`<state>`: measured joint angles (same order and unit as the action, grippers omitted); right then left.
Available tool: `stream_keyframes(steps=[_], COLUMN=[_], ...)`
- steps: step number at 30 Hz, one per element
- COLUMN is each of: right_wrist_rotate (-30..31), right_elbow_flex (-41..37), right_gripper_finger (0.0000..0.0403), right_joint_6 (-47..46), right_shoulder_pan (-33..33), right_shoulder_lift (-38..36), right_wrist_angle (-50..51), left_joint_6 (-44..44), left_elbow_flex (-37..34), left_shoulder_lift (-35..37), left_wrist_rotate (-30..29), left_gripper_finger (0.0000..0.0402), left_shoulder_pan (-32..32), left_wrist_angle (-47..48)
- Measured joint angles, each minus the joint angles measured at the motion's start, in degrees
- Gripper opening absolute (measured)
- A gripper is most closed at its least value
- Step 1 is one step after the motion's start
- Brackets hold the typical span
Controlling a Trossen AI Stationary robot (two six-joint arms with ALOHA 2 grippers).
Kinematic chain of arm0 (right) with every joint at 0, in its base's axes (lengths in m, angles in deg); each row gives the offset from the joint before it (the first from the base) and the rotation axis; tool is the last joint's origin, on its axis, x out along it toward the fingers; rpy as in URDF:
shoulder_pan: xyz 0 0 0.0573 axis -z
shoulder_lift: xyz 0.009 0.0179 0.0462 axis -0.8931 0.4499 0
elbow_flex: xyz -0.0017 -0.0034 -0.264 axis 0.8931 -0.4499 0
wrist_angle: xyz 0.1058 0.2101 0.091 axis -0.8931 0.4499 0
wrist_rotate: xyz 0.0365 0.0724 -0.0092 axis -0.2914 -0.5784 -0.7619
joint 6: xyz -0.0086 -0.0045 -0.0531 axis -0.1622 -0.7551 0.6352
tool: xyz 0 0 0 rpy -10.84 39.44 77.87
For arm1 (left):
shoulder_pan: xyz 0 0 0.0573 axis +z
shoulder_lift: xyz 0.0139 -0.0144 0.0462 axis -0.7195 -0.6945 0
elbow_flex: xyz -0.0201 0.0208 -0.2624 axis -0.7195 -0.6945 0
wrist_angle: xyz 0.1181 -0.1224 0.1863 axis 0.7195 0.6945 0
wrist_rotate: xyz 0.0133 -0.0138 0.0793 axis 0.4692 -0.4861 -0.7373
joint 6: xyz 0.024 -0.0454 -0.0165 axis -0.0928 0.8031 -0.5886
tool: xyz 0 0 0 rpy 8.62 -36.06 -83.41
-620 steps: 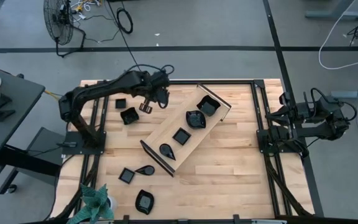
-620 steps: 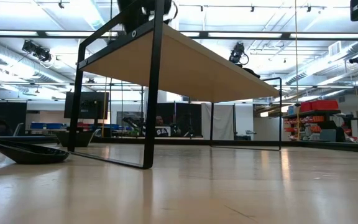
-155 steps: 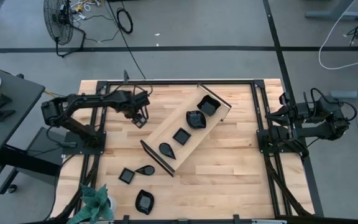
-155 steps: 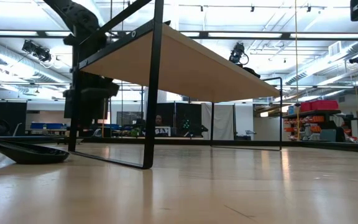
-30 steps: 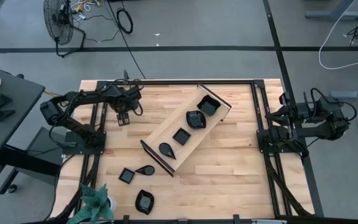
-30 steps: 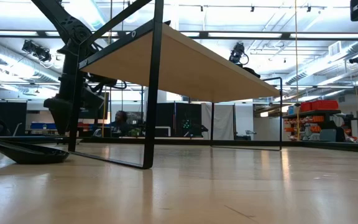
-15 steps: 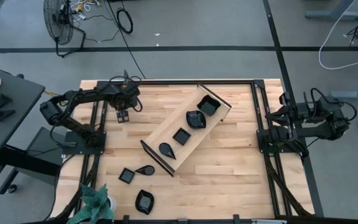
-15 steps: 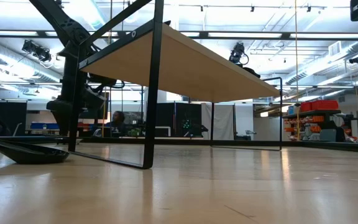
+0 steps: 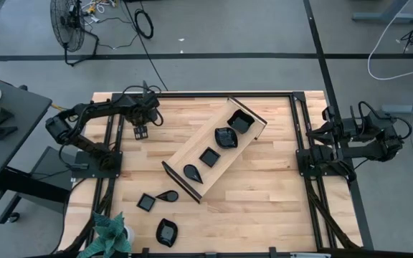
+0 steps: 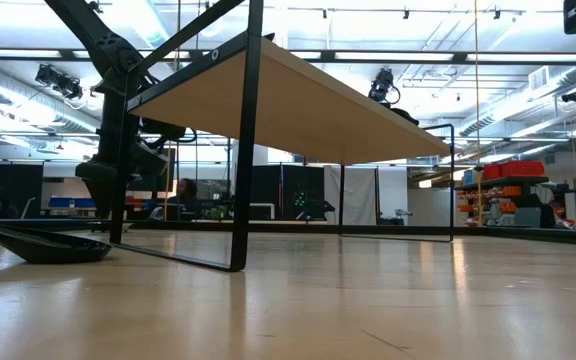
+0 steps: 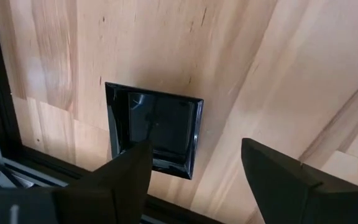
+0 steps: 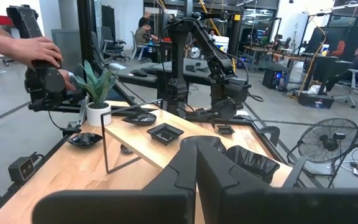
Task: Pick & Place Mini shaped plates
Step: Stack the black square shaped plate on top of the black square shaped plate on the shelf
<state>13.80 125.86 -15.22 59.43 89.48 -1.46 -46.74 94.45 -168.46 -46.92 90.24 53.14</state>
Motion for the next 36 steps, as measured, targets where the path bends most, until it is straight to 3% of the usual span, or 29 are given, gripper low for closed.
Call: stream_keyframes(steps=[25, 36], right_wrist_rotate=[0.0, 0.0], right_elbow_flex=[0.0, 0.0], right_gripper_finger=[0.0010, 0.0010], right_joint_6=[0.0, 0.0], right_shoulder_pan=[0.0, 0.0], right_shoulder_lift=[0.0, 0.0], right_wrist_angle=[0.0, 0.0], left_joint_6=[0.5, 0.4], left_elbow_flex=[-3.3, -4.5], left_shoulder_lift=[0.0, 0.0], left_wrist_rotate=[0.8, -0.2], left_gripper_finger=[0.0251, 0.0214], left_shoulder_pan=[0.0, 0.0], left_wrist_angle=[-1.4, -1.5])
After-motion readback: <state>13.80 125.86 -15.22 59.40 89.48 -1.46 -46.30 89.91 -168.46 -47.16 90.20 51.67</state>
